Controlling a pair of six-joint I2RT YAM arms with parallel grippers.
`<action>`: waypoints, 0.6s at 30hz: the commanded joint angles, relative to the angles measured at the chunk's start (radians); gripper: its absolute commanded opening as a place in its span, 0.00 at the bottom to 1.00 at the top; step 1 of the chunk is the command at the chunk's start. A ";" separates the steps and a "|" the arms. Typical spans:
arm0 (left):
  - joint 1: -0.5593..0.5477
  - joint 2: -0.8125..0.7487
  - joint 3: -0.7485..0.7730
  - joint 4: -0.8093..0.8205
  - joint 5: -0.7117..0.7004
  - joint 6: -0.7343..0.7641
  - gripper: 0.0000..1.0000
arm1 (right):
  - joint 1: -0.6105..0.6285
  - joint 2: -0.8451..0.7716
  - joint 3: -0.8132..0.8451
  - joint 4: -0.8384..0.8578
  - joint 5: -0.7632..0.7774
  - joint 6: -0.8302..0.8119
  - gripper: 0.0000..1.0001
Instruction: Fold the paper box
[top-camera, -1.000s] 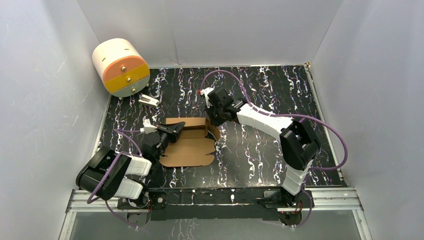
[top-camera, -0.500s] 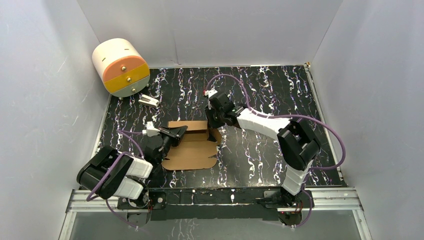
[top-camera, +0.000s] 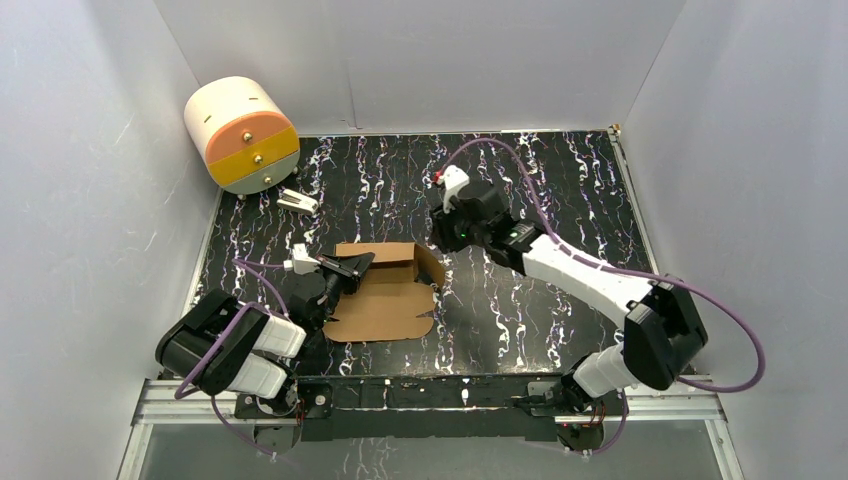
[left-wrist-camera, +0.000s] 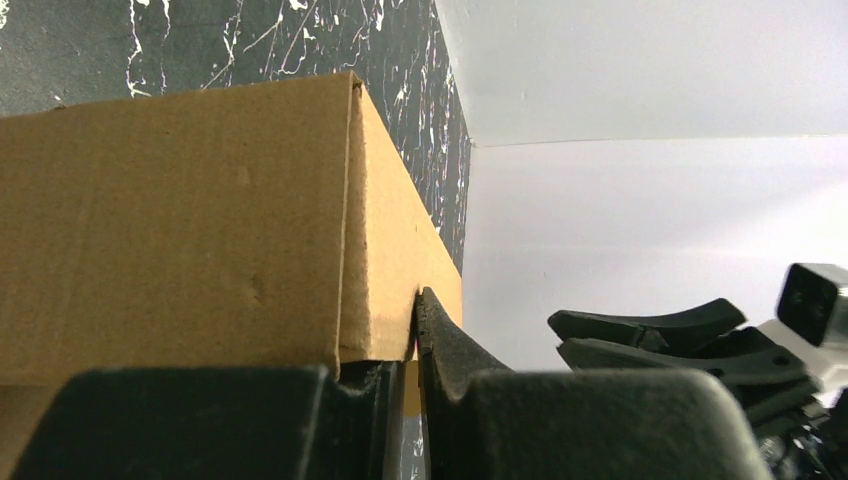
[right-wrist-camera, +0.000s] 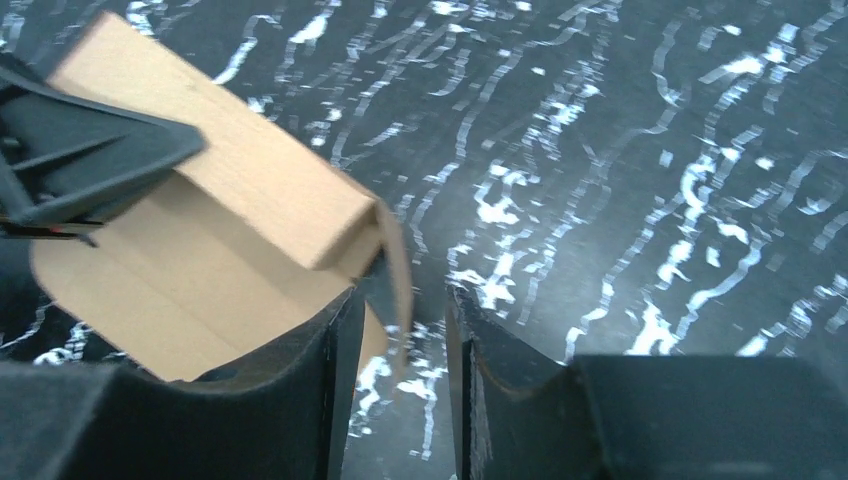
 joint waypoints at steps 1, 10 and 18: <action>-0.007 0.012 -0.014 -0.035 -0.008 0.050 0.04 | -0.105 -0.046 -0.103 0.084 0.024 -0.084 0.42; -0.007 0.013 -0.006 -0.036 0.002 0.040 0.07 | -0.137 0.024 -0.268 0.306 -0.234 -0.166 0.33; -0.007 0.012 -0.003 -0.036 0.008 0.017 0.07 | -0.128 0.082 -0.344 0.496 -0.349 -0.166 0.35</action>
